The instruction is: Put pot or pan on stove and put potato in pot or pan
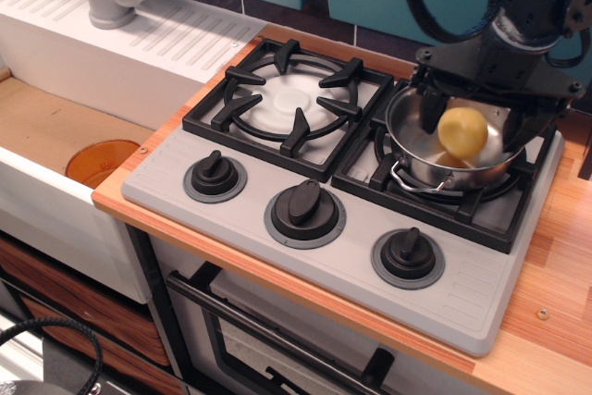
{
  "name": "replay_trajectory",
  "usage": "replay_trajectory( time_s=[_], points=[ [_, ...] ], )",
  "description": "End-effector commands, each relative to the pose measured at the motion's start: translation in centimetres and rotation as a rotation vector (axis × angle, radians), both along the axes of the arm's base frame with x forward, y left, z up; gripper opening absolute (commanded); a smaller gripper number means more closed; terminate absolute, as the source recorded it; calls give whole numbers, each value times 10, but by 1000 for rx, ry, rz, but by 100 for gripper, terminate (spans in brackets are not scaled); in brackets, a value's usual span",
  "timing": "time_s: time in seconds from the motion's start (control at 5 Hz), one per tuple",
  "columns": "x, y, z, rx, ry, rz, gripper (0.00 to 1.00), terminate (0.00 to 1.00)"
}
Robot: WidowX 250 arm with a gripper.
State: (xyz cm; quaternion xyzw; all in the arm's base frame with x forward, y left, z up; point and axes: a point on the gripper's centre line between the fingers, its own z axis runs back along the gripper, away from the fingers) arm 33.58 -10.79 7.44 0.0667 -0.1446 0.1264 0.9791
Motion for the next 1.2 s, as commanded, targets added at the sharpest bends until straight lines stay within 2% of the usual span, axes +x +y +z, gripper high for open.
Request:
replay_trajectory(
  time_s=[0.0, 0.4, 0.6, 0.8, 1.0],
  points=[
    [15, 31, 41, -19, -51, -76, 100, 0],
    [24, 67, 41, -29, -62, -155, 100, 0],
    [26, 76, 40, -28, -49, -171, 100, 0],
    [26, 79, 40, 2, -65, -176, 100, 0],
    [28, 80, 35, -44, -52, -175, 100, 100]
  ],
)
